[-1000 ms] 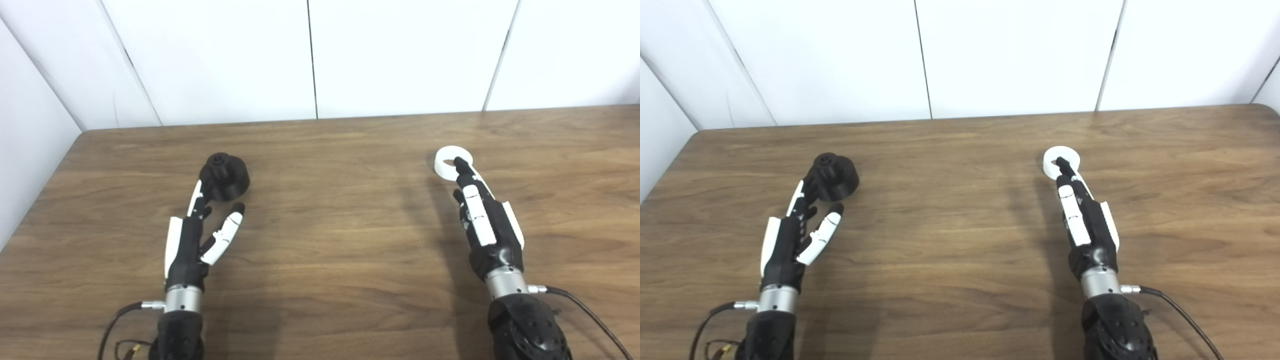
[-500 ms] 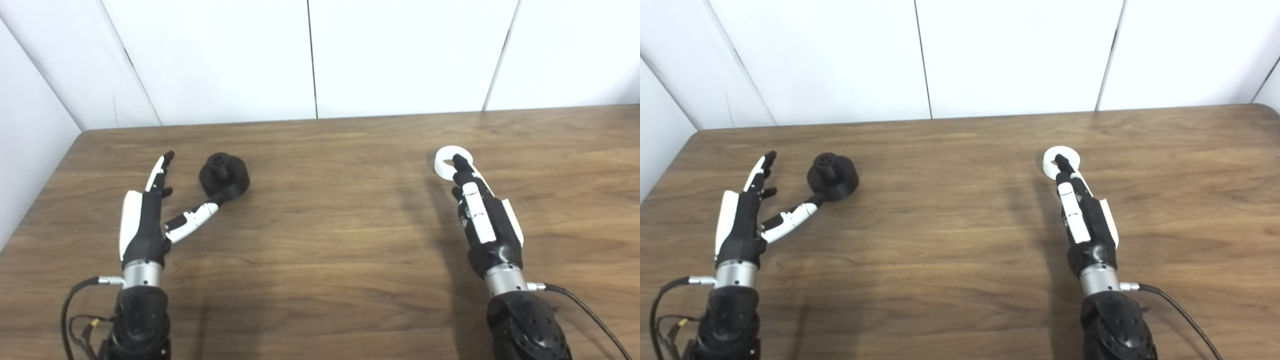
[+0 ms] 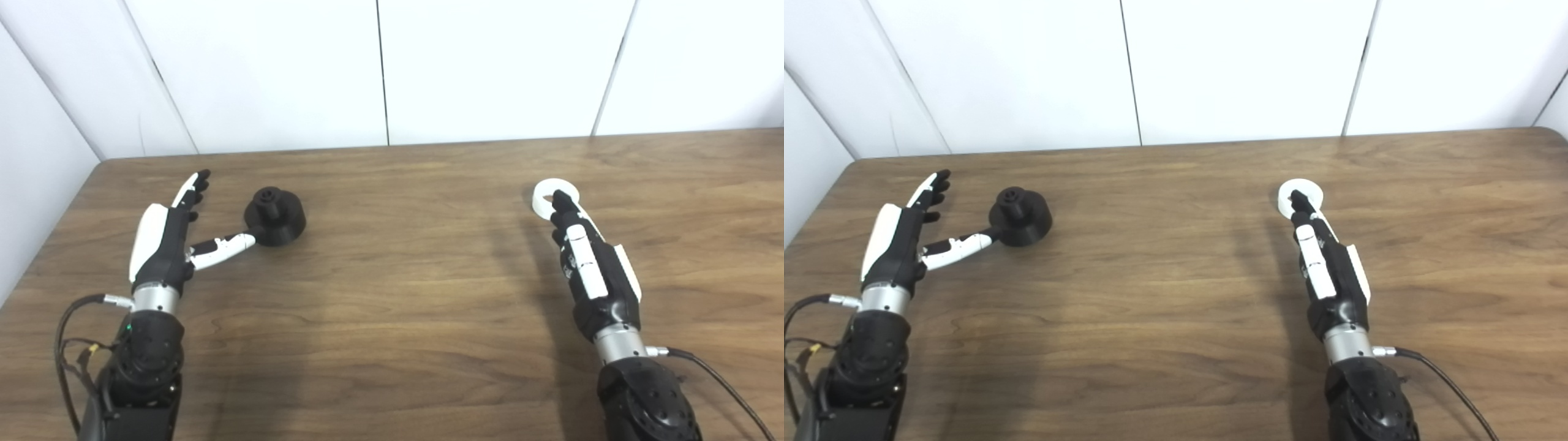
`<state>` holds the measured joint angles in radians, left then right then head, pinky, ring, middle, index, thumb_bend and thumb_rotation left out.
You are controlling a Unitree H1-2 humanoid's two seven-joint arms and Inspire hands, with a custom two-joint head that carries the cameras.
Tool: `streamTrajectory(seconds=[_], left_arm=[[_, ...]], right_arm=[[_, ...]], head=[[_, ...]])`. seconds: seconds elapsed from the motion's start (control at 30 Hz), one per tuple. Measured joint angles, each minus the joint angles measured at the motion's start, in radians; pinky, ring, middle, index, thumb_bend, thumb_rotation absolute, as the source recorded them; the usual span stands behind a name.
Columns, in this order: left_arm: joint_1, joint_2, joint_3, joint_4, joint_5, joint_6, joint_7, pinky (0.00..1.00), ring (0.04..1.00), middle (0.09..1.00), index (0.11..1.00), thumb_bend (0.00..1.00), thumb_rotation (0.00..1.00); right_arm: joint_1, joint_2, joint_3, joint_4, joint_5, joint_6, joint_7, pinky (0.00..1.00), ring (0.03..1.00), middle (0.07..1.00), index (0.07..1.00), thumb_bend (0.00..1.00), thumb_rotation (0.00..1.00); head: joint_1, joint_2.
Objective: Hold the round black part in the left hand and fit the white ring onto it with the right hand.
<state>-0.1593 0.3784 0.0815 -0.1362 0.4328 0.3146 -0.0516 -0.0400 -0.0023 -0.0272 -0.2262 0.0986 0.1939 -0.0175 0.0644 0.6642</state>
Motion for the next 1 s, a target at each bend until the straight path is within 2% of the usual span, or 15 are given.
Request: streamTrajectory(seconds=[0.17,0.3,0.5,0.6,0.7,1.0], left_arm=[[-0.036,0.053,-0.024,0.034,0.001,0.035,-0.058,0.88,0.947,0.944,0.923,1.0,0.37],[-0.069,0.098,-0.065,0.057,-0.003,0.072,-0.136,0.89,0.966,0.955,0.927,1.0,0.42],[-0.107,0.127,-0.089,0.068,-0.05,0.139,-0.24,0.88,0.96,0.956,0.924,1.0,0.42],[-0.129,0.136,-0.108,0.105,-0.067,0.143,-0.278,0.89,0.964,0.962,0.926,1.0,0.39],[-0.14,0.146,-0.12,0.125,-0.086,0.142,-0.304,0.87,0.96,0.966,0.935,1.0,0.41],[-0.176,0.195,-0.174,0.161,-0.089,0.14,-0.349,0.92,0.988,0.979,0.96,1.0,0.44]], right_arm=[[0.0,-0.007,0.0,0.0,-0.003,0.0,0.0,1.0,0.96,0.955,0.905,0.45,0.82],[0.0,-0.008,0.001,0.0,-0.004,0.0,0.001,1.0,0.956,0.95,0.906,0.47,0.83],[0.001,-0.011,-0.004,-0.001,-0.005,0.0,0.0,1.0,0.949,0.94,0.898,0.46,0.83],[0.001,-0.012,-0.008,-0.001,-0.006,0.0,0.0,1.0,0.947,0.936,0.897,0.47,0.83],[0.001,-0.012,-0.009,-0.001,-0.006,0.0,0.0,1.0,0.947,0.937,0.897,0.46,0.83],[0.001,-0.013,-0.011,-0.001,-0.007,0.0,0.0,1.0,0.943,0.937,0.902,0.45,0.83]], head=[[-0.002,0.003],[-0.005,0.003],[-0.005,0.005],[-0.006,0.003],[-0.006,0.003],[-0.008,-0.002]])
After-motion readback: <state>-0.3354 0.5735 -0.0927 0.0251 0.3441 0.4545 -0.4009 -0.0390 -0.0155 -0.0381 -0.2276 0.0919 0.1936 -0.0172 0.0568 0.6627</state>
